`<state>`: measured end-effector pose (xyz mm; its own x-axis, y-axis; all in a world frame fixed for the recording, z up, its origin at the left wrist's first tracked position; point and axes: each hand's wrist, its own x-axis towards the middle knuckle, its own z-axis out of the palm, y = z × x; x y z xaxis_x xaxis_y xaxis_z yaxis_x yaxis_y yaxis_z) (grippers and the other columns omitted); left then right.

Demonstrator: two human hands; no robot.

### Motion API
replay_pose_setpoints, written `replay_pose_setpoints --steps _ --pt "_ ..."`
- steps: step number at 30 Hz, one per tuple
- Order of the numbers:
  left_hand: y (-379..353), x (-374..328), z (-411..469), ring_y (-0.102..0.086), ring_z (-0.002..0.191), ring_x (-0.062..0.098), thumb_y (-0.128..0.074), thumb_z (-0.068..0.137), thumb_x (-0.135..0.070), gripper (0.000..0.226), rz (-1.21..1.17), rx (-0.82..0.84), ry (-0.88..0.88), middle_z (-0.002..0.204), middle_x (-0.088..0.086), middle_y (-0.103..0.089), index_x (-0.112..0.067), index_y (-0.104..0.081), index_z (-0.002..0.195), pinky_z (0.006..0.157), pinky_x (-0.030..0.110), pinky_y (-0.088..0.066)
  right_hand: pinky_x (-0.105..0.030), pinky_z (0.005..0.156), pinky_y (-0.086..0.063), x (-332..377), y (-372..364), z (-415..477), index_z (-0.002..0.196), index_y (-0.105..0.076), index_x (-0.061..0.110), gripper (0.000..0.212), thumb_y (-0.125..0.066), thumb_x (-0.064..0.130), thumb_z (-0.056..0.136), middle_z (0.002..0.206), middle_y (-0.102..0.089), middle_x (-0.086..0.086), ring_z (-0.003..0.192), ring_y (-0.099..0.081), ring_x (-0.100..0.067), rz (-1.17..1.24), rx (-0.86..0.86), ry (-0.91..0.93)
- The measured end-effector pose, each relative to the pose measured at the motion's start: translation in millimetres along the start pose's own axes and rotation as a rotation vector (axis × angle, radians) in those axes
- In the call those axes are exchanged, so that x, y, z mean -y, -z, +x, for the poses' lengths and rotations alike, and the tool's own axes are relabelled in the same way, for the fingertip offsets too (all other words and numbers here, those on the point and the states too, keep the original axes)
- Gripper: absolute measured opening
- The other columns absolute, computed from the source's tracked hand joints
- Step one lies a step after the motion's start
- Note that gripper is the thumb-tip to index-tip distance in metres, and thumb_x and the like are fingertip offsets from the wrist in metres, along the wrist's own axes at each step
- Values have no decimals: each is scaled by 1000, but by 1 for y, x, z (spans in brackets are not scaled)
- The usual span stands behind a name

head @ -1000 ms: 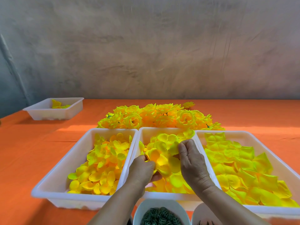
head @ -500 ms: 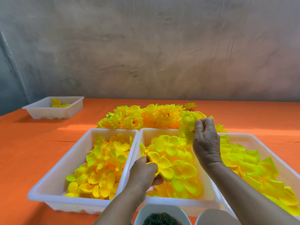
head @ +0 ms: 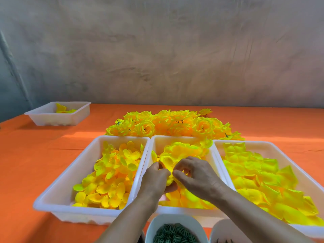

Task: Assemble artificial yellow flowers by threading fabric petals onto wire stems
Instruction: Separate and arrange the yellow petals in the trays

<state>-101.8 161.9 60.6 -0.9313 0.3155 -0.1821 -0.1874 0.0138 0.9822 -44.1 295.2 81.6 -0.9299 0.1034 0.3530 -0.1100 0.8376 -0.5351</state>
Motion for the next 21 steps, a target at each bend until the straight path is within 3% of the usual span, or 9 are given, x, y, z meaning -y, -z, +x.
replay_pose_setpoints --steps 5,10,14,21 --pt "2 -1 -2 -60 93 33 -47 99 -21 25 -47 68 -6 114 29 -60 -7 -68 99 79 57 -59 -25 83 -37 -3 -5 -16 98 -68 32 26 -61 53 85 95 -58 13 96 -46 -7 -45 16 -21" --pt "1 -3 -8 -69 98 28 -40 102 -44 44 -89 203 26 128 13 -64 -16 -63 128 78 44 -61 -28 83 -39 -4 -8 -19 98 -65 31 37 -62 63 79 97 -55 12 97 -45 -9 -62 24 -62" --pt "0 -6 -11 -70 103 27 -34 103 -48 45 -75 268 8 110 6 -74 -24 -71 114 88 49 -58 -26 80 -35 -5 -7 -18 92 -67 34 29 -69 58 76 95 -50 12 98 -42 -10 -41 50 -58" --pt "1 -6 -10 -72 100 27 -34 102 -51 46 -40 292 7 111 5 -74 -25 -66 120 90 47 -58 -24 80 -33 -4 -5 -18 88 -72 30 17 -71 45 82 92 -52 14 98 -41 -10 -21 68 10"
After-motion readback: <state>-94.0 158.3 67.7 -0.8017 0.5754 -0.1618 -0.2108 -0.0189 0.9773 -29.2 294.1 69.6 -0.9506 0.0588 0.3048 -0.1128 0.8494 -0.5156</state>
